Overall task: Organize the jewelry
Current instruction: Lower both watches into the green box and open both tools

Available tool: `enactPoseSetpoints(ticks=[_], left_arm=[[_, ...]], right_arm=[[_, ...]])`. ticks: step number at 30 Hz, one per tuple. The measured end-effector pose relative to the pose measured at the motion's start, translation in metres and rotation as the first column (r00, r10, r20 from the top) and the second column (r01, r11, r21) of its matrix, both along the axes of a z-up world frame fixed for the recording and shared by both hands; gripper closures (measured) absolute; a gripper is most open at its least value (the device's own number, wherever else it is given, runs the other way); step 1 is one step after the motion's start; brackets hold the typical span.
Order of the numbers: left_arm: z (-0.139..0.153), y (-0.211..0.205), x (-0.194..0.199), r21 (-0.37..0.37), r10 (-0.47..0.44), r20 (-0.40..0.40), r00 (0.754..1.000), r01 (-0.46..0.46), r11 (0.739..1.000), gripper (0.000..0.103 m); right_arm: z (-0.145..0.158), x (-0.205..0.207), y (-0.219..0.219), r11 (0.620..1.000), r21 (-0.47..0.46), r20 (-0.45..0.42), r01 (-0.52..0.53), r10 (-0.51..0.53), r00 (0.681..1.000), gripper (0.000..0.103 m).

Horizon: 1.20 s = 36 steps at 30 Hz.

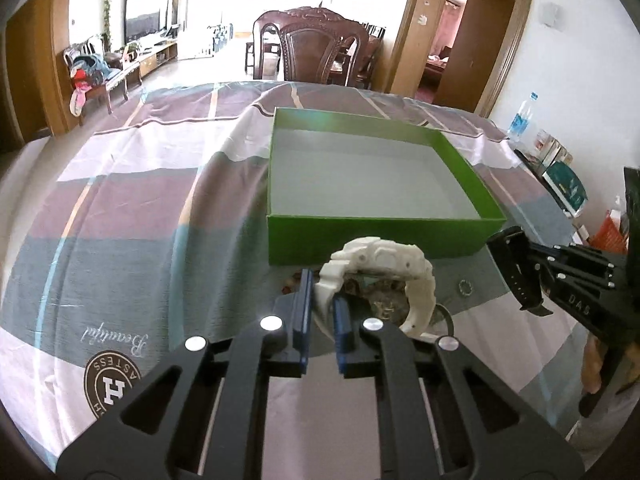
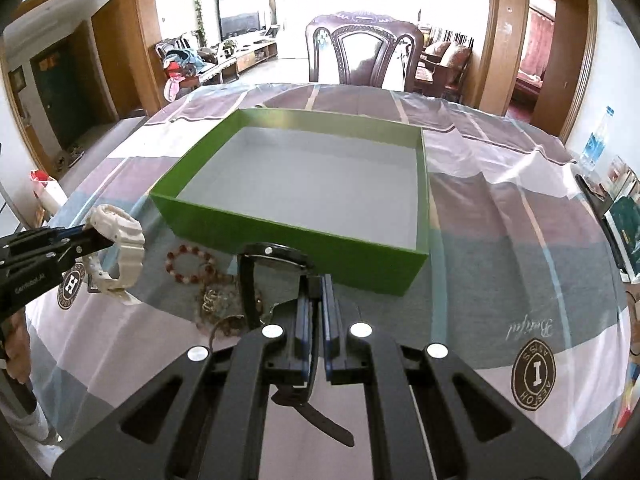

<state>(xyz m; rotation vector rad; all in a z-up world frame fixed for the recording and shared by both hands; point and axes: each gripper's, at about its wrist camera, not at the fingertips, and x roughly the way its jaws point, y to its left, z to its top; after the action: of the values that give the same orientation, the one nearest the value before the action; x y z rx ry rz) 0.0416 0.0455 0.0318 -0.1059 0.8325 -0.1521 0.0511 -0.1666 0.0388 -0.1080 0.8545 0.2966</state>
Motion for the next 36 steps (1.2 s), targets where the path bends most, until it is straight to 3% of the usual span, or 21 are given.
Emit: enactPoseSetpoints(ticks=[3,6,14,16,19,24,26,27,29,30,31,36], left_arm=[[-0.011,-0.002,0.007,0.014,0.007,-0.031,0.999,-0.007,1.000,0.093],[-0.022,-0.002,0.015,-0.002,0.004,-0.084,0.996,-0.004,1.000,0.093],[0.018,0.004,0.030,-0.019,0.028,0.000,1.000,-0.028,0.999,0.093],[0.027,0.001,0.046,-0.017,0.029,0.022,0.999,-0.028,0.999,0.093],[0.028,0.003,0.079,-0.059,0.034,-0.009,0.999,-0.034,0.998,0.093],[0.010,-0.002,0.124,-0.002,0.107,-0.006,0.994,-0.107,0.994,0.093],[-0.001,-0.004,0.136,-0.017,0.107,-0.038,0.994,-0.108,0.994,0.092],[-0.004,-0.004,0.139,-0.036,0.099,-0.048,0.994,-0.101,0.994,0.090],[-0.008,-0.002,0.135,-0.068,0.096,-0.060,0.994,-0.100,0.993,0.065],[-0.008,-0.001,0.131,-0.071,0.094,-0.058,0.994,-0.098,0.993,0.060],[-0.006,-0.001,0.125,-0.067,0.090,-0.044,0.995,-0.093,0.993,0.057],[0.005,-0.014,0.083,0.028,0.010,0.008,1.000,-0.010,1.000,0.058]], right_arm=[[-0.016,0.003,0.009,1.000,-0.025,-0.046,-0.018,0.017,0.999,0.097],[-0.027,0.011,0.009,0.999,0.006,-0.105,-0.032,0.032,0.994,0.097],[0.011,0.038,0.003,0.999,0.043,-0.013,-0.003,0.004,1.000,0.097],[0.016,0.054,0.004,0.999,0.048,0.001,0.002,-0.002,1.000,0.097],[0.010,0.085,0.007,0.999,0.032,-0.028,0.019,-0.018,0.999,0.097],[-0.012,0.118,0.014,0.998,-0.039,-0.032,0.057,-0.058,0.998,0.097],[-0.019,0.126,0.016,0.998,-0.039,-0.046,0.053,-0.055,0.997,0.097],[-0.020,0.128,0.016,0.998,-0.037,-0.045,0.044,-0.046,0.998,0.095],[-0.020,0.126,0.017,0.998,-0.046,-0.037,0.044,-0.046,0.998,0.074],[-0.017,0.121,0.016,0.998,-0.052,-0.027,0.046,-0.048,0.998,0.053],[-0.012,0.114,0.015,0.998,-0.047,-0.013,0.043,-0.043,0.999,0.047],[0.010,0.061,0.006,0.999,-0.043,0.032,-0.015,0.017,0.999,0.047]])
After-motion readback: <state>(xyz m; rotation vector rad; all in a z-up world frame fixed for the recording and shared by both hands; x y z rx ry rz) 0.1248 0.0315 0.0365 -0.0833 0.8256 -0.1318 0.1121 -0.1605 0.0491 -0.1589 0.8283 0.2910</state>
